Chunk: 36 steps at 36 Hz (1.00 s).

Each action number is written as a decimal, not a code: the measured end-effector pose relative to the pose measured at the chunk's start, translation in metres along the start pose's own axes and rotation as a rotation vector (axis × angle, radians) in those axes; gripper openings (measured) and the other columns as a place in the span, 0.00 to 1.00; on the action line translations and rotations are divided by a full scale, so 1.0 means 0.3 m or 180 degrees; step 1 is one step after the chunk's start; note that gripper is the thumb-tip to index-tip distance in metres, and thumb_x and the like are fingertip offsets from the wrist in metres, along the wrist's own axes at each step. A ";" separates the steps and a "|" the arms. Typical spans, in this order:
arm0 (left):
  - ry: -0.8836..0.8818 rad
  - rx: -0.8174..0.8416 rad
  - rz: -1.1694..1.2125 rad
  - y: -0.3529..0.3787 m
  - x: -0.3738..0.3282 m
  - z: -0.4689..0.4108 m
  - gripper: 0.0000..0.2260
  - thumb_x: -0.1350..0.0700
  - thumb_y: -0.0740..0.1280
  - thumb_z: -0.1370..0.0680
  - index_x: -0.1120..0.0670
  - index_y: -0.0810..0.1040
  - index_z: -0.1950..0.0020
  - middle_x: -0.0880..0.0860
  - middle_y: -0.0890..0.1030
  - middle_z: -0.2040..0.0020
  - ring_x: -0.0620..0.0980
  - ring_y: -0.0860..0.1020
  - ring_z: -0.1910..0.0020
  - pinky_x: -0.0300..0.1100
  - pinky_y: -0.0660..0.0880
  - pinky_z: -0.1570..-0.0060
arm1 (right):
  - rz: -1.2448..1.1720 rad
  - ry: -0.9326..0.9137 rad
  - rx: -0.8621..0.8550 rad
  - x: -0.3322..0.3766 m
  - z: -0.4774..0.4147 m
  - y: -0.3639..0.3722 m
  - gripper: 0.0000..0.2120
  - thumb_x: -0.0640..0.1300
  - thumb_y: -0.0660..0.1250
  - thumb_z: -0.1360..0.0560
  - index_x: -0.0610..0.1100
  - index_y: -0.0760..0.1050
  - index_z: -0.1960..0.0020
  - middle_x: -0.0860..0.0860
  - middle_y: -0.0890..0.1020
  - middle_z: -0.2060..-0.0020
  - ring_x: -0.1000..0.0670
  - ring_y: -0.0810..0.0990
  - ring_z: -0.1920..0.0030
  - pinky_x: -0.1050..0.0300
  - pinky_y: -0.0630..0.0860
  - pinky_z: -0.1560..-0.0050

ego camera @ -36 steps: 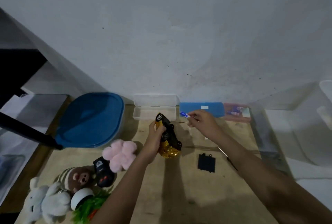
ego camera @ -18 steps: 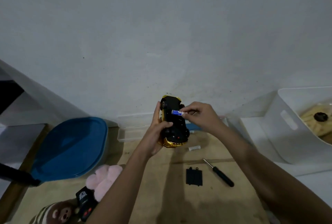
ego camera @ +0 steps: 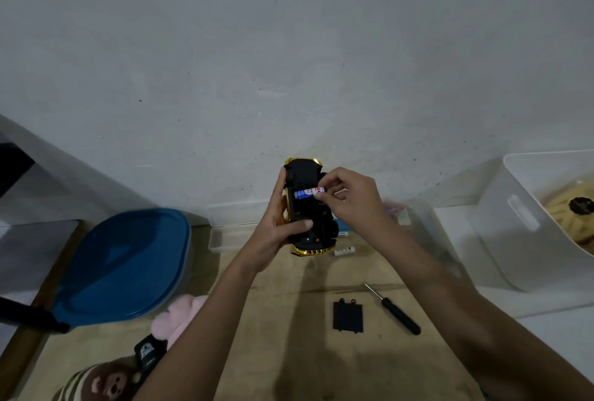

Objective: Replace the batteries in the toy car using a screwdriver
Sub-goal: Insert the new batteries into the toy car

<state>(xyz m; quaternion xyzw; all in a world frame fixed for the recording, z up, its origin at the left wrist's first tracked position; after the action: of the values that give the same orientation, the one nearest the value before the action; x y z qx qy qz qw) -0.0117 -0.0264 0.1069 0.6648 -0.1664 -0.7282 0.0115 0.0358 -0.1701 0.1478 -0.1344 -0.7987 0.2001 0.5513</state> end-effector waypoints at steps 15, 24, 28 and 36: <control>0.0197 -0.0091 0.0013 0.010 -0.003 -0.020 0.46 0.70 0.65 0.31 0.31 0.52 0.28 0.53 0.66 0.28 0.57 0.75 0.38 0.49 0.77 0.48 | -0.0207 -0.0386 -0.0619 -0.029 0.019 -0.001 0.06 0.38 0.75 0.34 0.41 0.84 0.56 0.46 0.84 0.64 0.53 0.80 0.64 0.63 0.78 0.60; 0.0464 -0.0120 -0.0159 0.032 -0.051 -0.037 0.46 0.70 0.64 0.31 0.34 0.49 0.26 0.51 0.66 0.27 0.57 0.75 0.37 0.52 0.77 0.45 | -0.0567 -0.0468 -0.0559 -0.027 -0.008 -0.030 0.09 0.35 0.72 0.32 0.42 0.82 0.52 0.45 0.80 0.62 0.57 0.78 0.60 0.67 0.77 0.59; 0.0495 -0.0137 -0.0139 0.026 -0.063 -0.040 0.46 0.71 0.64 0.31 0.36 0.48 0.25 0.51 0.65 0.27 0.56 0.76 0.38 0.48 0.77 0.48 | -0.1080 -0.0023 -0.0308 -0.027 -0.035 -0.029 0.09 0.34 0.73 0.33 0.44 0.82 0.54 0.50 0.80 0.62 0.60 0.79 0.61 0.68 0.78 0.58; 0.0465 -0.0133 -0.0247 0.002 -0.065 -0.032 0.46 0.70 0.63 0.31 0.33 0.48 0.27 0.50 0.68 0.29 0.53 0.77 0.41 0.48 0.77 0.49 | -0.1128 -0.0096 -0.0470 -0.032 -0.021 0.008 0.08 0.35 0.74 0.33 0.44 0.82 0.55 0.51 0.80 0.60 0.53 0.80 0.57 0.59 0.81 0.58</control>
<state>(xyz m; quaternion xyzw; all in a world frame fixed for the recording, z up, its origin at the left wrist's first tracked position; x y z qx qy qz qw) -0.0003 -0.0245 0.1252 0.7217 -0.1240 -0.6809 0.0092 0.0451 -0.1710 0.1407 -0.0288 -0.8306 0.0428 0.5545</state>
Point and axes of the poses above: each hand's wrist, its own z-axis away from the middle knuckle, its own y-axis out of the palm, x = y × z, the point moved 4 cm from there along -z, towards the middle knuckle
